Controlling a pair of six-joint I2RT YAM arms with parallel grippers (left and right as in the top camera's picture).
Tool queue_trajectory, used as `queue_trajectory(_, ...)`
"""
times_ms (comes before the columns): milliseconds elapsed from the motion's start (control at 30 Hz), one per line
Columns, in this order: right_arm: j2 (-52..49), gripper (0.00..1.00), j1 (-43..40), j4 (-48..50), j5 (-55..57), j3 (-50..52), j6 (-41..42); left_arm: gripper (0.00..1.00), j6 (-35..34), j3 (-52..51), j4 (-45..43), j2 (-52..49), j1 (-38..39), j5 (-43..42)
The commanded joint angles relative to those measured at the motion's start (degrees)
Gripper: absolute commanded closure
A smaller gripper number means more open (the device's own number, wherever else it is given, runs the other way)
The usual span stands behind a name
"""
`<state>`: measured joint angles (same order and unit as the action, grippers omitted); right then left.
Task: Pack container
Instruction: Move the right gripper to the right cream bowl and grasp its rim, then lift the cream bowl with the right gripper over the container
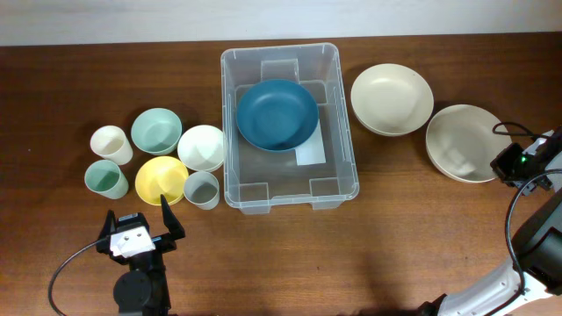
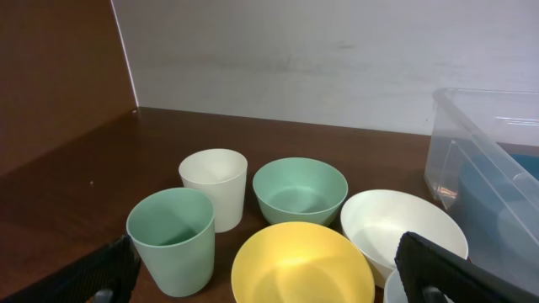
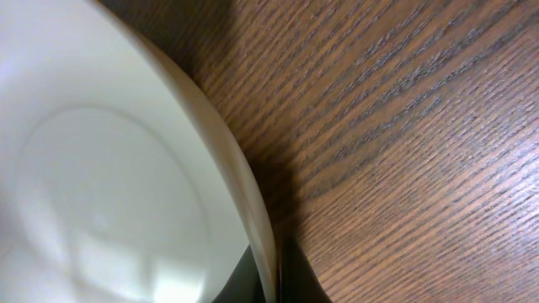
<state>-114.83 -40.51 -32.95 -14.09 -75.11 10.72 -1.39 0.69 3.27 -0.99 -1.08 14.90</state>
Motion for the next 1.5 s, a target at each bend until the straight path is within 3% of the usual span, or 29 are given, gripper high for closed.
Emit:
queue_trajectory(0,-0.7,0.96,-0.1,-0.7,-0.6,-0.1,0.2,0.01,-0.5,-0.1,0.2,0.2,0.2,0.4)
queue_trajectory(900,16.6,0.96,1.3,-7.5,-8.9,-0.1,-2.4,0.01,-0.5,-0.1,0.2,0.2,0.2,0.4)
queue_trajectory(1167,24.0,0.96,10.0,-6.6,-8.4,-0.1,-2.3,0.01,-0.5,-0.1,0.2,0.2,0.2,0.4)
queue_trajectory(1467,32.9,0.96,27.9,-2.4,-4.7,-0.1,3.1,0.01,-0.5,-0.1,0.2,0.2,0.2,0.4)
